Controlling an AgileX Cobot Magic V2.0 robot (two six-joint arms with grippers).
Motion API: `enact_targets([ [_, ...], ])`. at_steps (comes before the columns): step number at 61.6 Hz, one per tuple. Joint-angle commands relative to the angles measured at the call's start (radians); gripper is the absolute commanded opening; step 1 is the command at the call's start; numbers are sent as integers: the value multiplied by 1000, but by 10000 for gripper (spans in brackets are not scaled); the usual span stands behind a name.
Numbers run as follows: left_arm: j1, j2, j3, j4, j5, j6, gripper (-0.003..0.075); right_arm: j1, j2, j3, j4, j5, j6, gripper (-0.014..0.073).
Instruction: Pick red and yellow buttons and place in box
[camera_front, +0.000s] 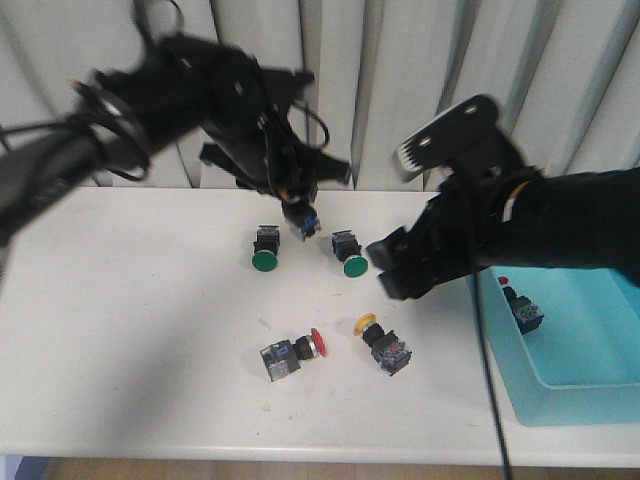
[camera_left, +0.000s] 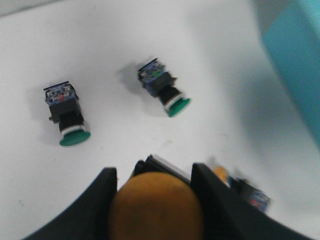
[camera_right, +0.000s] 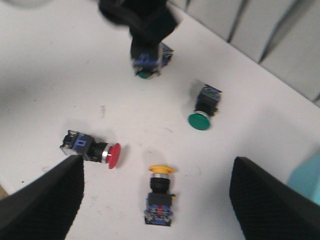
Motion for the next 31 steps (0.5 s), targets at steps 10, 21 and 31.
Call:
enact_targets([
  [10, -1, -213, -20, -104, -5, -1, -6, 79, 42, -27, -6, -234, -37, 572],
  [21, -1, -262, 29, -161, -8, -1, -6, 127, 48, -27, -3, -378, -58, 572],
  [31, -1, -289, 40, -229, 2, -1, -6, 132, 52, -27, -3, -434, -54, 567],
])
